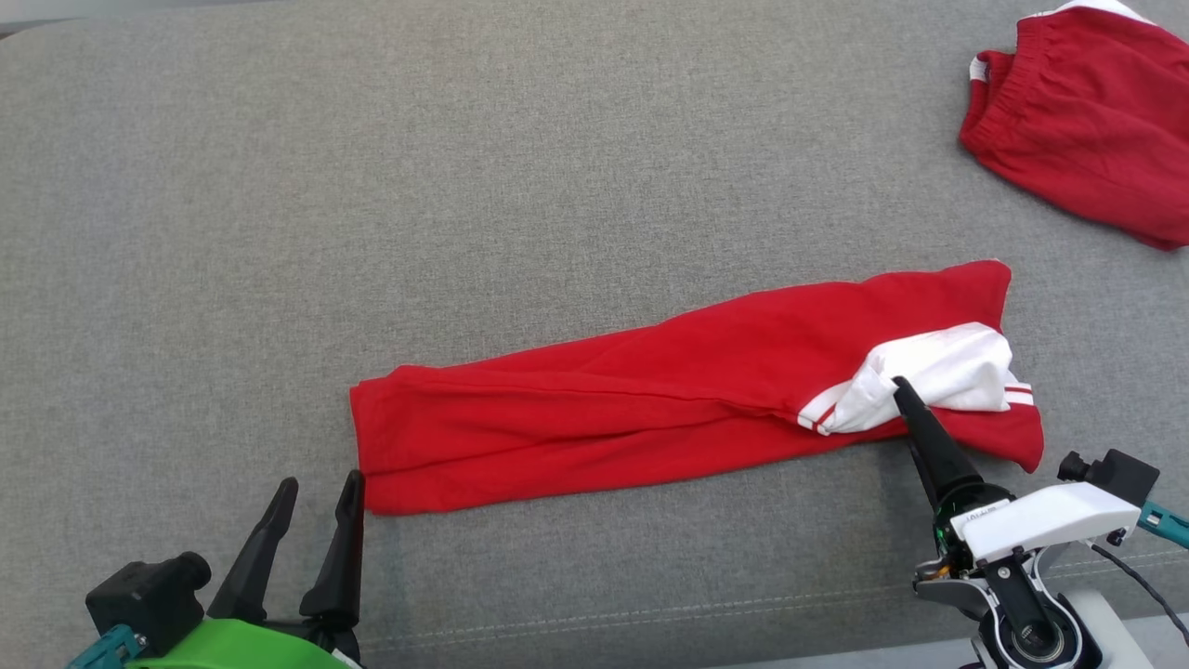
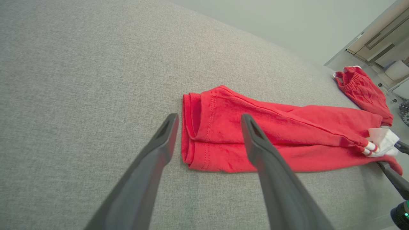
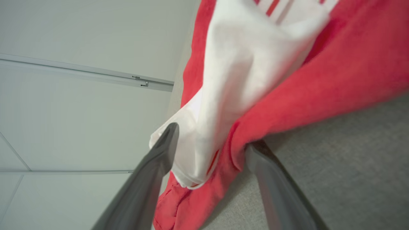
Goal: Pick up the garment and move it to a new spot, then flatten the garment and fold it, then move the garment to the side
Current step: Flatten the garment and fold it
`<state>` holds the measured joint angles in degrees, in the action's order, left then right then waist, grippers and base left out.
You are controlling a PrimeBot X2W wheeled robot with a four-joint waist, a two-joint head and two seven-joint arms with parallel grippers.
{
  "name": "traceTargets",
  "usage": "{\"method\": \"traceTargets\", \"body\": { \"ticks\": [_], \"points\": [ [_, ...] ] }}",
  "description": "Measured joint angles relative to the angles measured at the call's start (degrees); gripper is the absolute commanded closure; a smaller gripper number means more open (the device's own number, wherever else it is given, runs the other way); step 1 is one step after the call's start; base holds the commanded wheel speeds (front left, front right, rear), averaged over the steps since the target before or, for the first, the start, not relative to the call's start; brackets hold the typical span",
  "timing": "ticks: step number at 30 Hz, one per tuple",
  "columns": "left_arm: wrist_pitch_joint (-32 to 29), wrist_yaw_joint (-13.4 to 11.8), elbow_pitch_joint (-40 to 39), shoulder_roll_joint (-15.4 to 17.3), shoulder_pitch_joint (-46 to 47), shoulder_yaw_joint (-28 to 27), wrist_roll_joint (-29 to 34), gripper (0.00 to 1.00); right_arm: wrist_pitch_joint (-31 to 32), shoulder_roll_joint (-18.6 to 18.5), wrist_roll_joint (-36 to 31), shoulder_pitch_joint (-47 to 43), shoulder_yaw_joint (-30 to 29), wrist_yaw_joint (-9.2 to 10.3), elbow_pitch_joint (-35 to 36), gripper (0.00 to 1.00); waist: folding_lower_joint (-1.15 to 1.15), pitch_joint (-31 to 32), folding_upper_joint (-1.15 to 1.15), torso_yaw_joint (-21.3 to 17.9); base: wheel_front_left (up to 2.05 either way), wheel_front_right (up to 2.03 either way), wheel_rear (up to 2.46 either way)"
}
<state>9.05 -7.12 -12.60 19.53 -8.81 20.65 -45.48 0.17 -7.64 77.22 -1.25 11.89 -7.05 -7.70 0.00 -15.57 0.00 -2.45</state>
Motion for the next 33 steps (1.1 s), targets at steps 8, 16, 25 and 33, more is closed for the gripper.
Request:
{"method": "traceTargets", "body": {
  "ticks": [8, 16, 25, 33],
  "points": [
    [-0.73, 0.0, -0.75, -1.07, -0.03, -0.43, 0.68, 0.0, -1.3, -0.19, 1.92, 0.0, -1.8, 0.0, -2.69, 0.0, 0.0, -0.07, 0.0, 0.2, 0.0, 0.0, 0.0],
    [-1.47, 0.0, -1.64, -2.22, -0.67, -1.29, 1.35, 0.0, -2.24, 0.53, 5.22, 0.31, -4.03, -0.07, -6.12, 0.0, 0.0, -0.82, 0.0, 0.31, 0.0, 0.0, 0.0],
    [-2.56, 0.0, -2.3, -3.13, -0.54, -0.62, 1.91, 0.0, -3.78, 0.62, 6.61, 4.39, -5.79, -0.09, -8.28, 0.35, 0.0, -1.64, 0.0, 0.63, 0.0, 0.0, 0.0],
    [-2.93, 0.0, -2.22, -4.85, -0.55, -1.32, 2.96, 0.0, -6.03, -1.9, 5.15, 4.96, -6.38, -0.07, -7.8, 1.0, 0.0, -1.56, 0.0, 1.74, 0.0, 0.0, 0.0]
  ]
}}
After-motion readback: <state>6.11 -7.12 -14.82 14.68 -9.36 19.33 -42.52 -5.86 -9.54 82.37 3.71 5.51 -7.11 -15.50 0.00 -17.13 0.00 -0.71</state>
